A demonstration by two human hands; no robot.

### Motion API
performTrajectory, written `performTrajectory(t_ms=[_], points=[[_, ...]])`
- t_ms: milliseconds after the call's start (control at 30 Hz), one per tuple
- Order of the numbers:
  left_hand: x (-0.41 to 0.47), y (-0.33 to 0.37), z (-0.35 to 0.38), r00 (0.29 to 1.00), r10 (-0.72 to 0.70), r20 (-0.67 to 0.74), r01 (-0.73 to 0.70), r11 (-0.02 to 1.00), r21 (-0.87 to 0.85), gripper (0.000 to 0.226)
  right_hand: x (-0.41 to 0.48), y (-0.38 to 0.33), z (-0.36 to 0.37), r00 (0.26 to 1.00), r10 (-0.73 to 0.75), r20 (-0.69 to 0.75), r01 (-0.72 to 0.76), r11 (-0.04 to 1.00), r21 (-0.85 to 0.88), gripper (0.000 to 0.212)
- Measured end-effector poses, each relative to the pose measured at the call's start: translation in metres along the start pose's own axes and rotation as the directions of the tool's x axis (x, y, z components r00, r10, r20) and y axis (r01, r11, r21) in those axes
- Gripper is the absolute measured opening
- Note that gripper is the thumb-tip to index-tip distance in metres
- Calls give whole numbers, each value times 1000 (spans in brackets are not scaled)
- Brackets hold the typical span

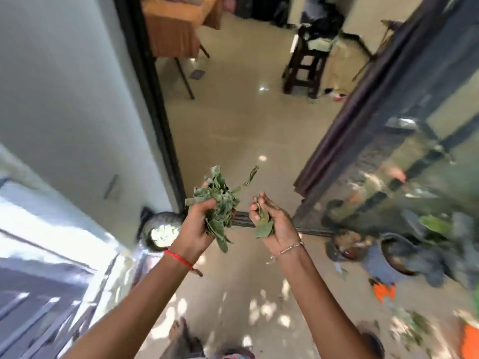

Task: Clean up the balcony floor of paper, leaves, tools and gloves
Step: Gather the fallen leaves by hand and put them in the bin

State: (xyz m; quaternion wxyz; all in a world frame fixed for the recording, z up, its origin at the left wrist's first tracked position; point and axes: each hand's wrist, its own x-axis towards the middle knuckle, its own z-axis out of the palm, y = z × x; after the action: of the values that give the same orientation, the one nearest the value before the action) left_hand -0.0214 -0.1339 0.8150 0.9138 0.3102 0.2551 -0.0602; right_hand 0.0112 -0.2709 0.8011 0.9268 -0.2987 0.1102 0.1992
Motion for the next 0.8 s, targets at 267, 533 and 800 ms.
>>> performTrajectory(t_ms=[267, 533, 800], points=[[4, 64, -104, 983, 96, -157, -113, 988, -103, 27, 50, 107, 52, 960, 230, -160, -238, 970, -39, 25], [23, 92, -163, 936, 158, -316, -186, 981, -60, 31, 101, 162, 51, 926, 291, -241, -321, 942, -94, 25], [124, 73, -236, 830, 139, -540, -170, 985, -8, 25, 208, 226, 4, 848, 337, -410, -478, 820, -315, 20]])
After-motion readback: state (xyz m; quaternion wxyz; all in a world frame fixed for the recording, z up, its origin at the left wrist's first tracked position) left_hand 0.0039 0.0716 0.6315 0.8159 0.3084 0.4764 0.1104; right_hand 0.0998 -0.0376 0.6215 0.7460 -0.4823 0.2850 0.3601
